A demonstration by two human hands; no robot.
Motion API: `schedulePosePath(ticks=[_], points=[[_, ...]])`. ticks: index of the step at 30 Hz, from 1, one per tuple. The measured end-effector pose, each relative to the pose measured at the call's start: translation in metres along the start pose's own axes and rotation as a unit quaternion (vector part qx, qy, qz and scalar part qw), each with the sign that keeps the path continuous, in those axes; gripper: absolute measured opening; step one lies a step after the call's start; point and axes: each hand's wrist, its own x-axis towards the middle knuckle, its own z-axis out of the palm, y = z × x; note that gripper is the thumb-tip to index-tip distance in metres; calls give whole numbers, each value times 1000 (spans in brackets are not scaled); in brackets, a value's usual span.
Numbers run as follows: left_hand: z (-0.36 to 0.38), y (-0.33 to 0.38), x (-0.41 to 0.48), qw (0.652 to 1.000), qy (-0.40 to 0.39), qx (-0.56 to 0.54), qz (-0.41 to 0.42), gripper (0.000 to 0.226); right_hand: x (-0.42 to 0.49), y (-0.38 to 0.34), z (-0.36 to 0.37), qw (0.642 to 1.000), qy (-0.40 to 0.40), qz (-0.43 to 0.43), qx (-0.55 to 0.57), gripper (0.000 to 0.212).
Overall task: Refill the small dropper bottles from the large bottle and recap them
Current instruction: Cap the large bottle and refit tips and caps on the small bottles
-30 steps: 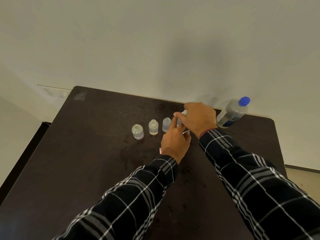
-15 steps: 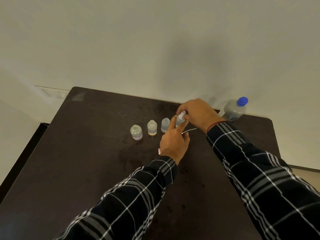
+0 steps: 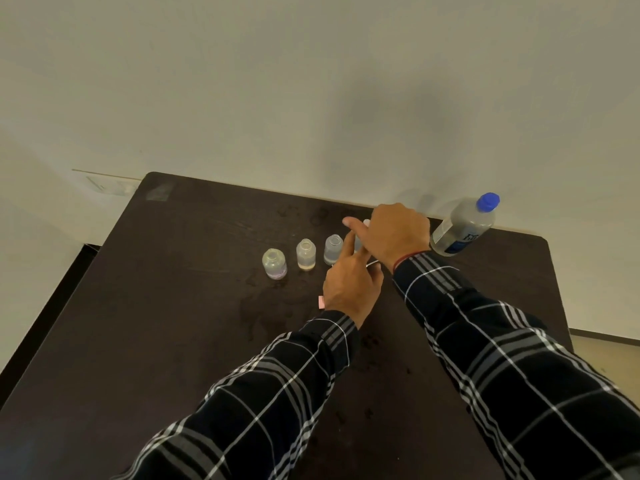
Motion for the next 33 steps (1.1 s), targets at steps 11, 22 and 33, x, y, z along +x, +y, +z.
schedulePosePath(ticks=[11,22,33], points=[[-3,2,-2,1000,-3,21,10,51,3,31,-28,961,-157,-202,104,36],[-1,5,0,1000,-10,23,-3,48,13,14,11,995,-6,-91,44,39],[1,0,0,1000,-15,10,-3,52,3,14,11,997,17,21,76,80]])
